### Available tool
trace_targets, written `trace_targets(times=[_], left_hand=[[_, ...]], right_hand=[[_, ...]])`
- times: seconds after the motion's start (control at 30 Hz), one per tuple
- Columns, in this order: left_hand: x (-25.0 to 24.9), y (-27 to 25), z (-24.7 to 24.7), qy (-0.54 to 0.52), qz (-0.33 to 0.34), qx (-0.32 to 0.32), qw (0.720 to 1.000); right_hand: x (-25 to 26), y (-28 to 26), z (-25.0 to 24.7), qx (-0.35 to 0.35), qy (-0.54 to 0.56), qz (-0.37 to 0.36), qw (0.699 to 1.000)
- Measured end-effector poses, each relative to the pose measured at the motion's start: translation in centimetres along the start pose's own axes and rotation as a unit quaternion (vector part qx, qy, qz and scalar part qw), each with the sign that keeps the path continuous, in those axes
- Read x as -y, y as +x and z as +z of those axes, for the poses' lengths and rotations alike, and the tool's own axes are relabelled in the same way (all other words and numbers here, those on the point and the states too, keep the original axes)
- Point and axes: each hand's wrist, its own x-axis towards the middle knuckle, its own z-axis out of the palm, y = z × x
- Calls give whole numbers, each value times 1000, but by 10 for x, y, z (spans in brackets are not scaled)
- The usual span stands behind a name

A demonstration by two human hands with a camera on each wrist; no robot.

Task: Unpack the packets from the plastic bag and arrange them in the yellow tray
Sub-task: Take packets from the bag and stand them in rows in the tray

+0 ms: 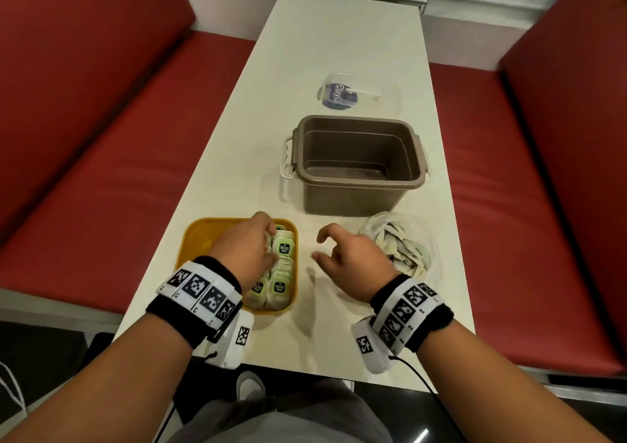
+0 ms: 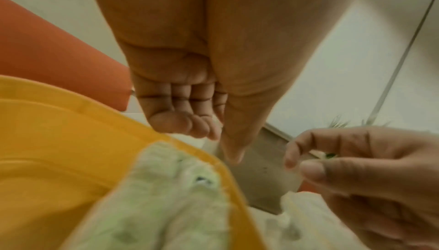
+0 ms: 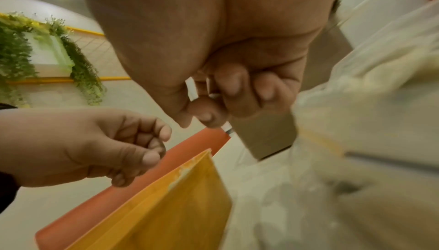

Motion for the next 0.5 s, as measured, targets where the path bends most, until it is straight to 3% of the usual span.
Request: trace_targets(times=[0.1,0.2,0.33,0.5], left_hand=[[-44,6,6,-55,70,-25,996],[-87,15,29,-97,117,-9,988],[-127,25,63,-92,142,41,985],[-149,33,98,72,104,62,990]], right_hand=[[-26,-6,-20,-54,17,19,998],[-60,-15,-38,-93,-28,48,994],[-94,-33,-52,-41,-99,128,986],[-118,-47,-50,20,-102,91,990]])
